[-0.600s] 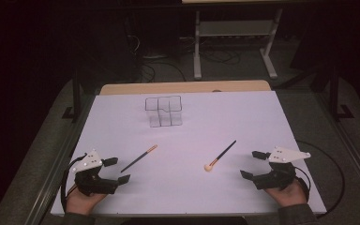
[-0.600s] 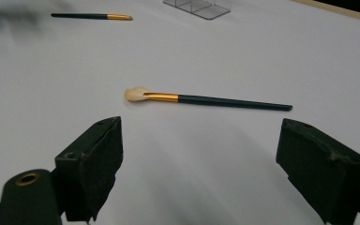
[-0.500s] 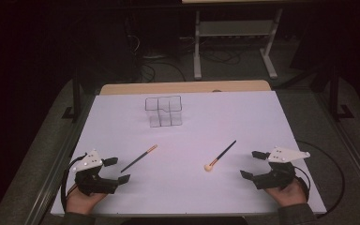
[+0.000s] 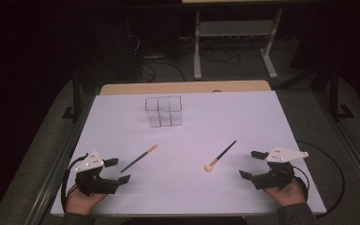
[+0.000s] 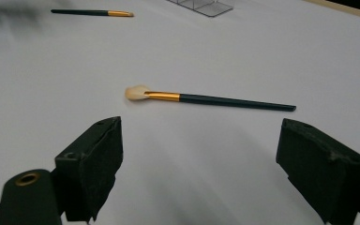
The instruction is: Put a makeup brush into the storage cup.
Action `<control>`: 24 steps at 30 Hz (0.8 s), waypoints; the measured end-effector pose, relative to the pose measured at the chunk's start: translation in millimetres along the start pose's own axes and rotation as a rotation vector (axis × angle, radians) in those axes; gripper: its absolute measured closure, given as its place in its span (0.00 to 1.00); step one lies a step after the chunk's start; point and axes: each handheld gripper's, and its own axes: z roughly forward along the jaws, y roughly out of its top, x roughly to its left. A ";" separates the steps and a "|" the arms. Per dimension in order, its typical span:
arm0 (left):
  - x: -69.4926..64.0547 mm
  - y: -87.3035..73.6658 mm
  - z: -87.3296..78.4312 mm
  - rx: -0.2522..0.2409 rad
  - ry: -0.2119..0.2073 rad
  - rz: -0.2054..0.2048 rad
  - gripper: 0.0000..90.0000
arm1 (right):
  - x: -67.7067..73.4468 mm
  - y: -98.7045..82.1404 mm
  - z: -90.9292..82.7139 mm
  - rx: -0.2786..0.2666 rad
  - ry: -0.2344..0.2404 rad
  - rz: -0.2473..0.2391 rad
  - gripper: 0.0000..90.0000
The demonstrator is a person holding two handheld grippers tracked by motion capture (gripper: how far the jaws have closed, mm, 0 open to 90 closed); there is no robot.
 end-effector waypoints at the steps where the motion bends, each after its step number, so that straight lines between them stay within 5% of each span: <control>1: 0.1 0.1 0.6 0.001 -0.002 0.007 0.22 | 0.0 0.0 0.0 0.000 0.000 0.000 0.16; 13: 0.2 3.2 4.1 0.035 0.005 0.021 0.30 | 3.1 2.6 0.7 0.001 0.003 -0.009 0.15; 24: 8.0 25.4 13.9 0.094 0.008 0.047 0.39 | 3.9 5.6 0.7 0.007 0.003 -0.023 0.15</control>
